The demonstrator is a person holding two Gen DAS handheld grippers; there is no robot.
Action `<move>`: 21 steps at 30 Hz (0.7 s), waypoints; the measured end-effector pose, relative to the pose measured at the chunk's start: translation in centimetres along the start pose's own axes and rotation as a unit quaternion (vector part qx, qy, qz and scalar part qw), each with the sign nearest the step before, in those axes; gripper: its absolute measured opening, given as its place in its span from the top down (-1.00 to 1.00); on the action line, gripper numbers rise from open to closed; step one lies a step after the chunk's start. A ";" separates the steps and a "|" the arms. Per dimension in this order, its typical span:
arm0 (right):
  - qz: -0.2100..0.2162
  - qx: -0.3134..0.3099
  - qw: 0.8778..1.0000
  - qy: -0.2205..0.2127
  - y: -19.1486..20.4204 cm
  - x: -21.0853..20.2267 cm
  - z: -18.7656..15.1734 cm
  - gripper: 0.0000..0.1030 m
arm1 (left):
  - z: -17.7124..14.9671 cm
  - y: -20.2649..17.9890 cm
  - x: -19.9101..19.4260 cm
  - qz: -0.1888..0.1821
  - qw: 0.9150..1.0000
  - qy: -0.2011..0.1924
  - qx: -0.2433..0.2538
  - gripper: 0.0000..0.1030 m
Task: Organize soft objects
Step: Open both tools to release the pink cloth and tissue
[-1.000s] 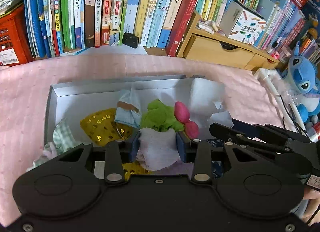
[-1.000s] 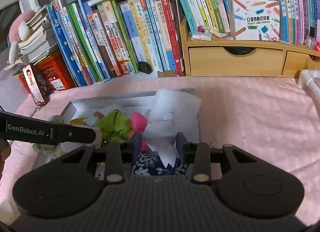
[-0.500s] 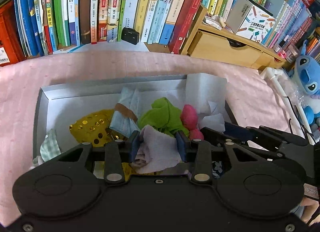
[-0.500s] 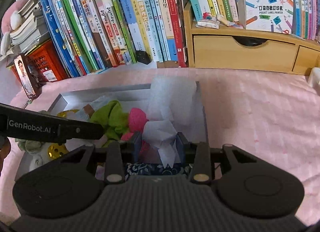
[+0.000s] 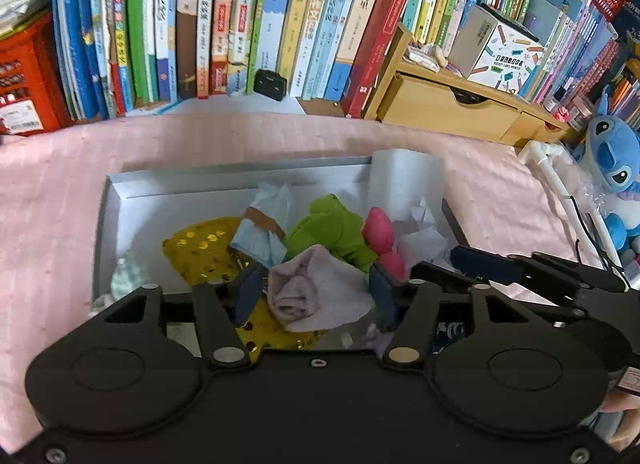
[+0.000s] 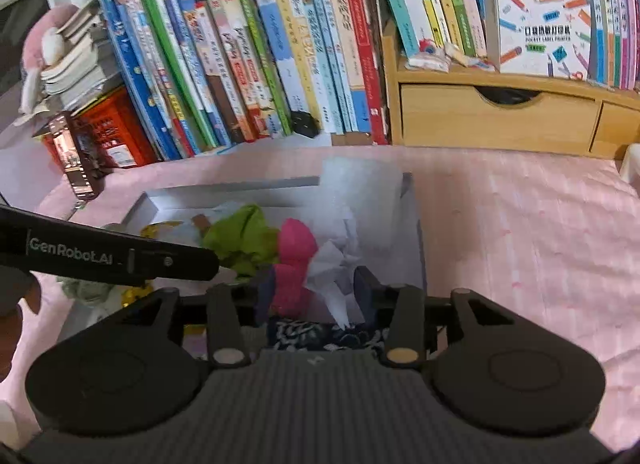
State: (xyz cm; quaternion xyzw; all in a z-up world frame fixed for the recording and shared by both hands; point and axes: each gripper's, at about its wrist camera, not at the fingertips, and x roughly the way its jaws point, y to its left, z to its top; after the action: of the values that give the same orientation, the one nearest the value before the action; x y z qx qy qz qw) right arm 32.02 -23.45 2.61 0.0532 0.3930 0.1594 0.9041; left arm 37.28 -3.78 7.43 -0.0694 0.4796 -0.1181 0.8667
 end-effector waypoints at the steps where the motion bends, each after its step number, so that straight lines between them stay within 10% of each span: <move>1: 0.000 -0.002 1.000 -0.002 0.1 -0.4 0.0 -0.18 | -0.1 0.0 -0.4 0.002 1.000 -0.003 0.000 -0.17; 21: -0.014 -0.041 0.996 -0.078 3.0 -8.4 -2.9 -0.43 | -6.5 -2.3 -10.1 0.027 0.994 -0.097 0.050 -0.47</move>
State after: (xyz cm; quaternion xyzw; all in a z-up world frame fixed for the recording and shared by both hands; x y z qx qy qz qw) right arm 23.83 -23.51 7.14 0.0232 0.3149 0.1575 0.9357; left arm 26.35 -3.29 12.74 -0.0239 0.3883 -0.1111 0.9145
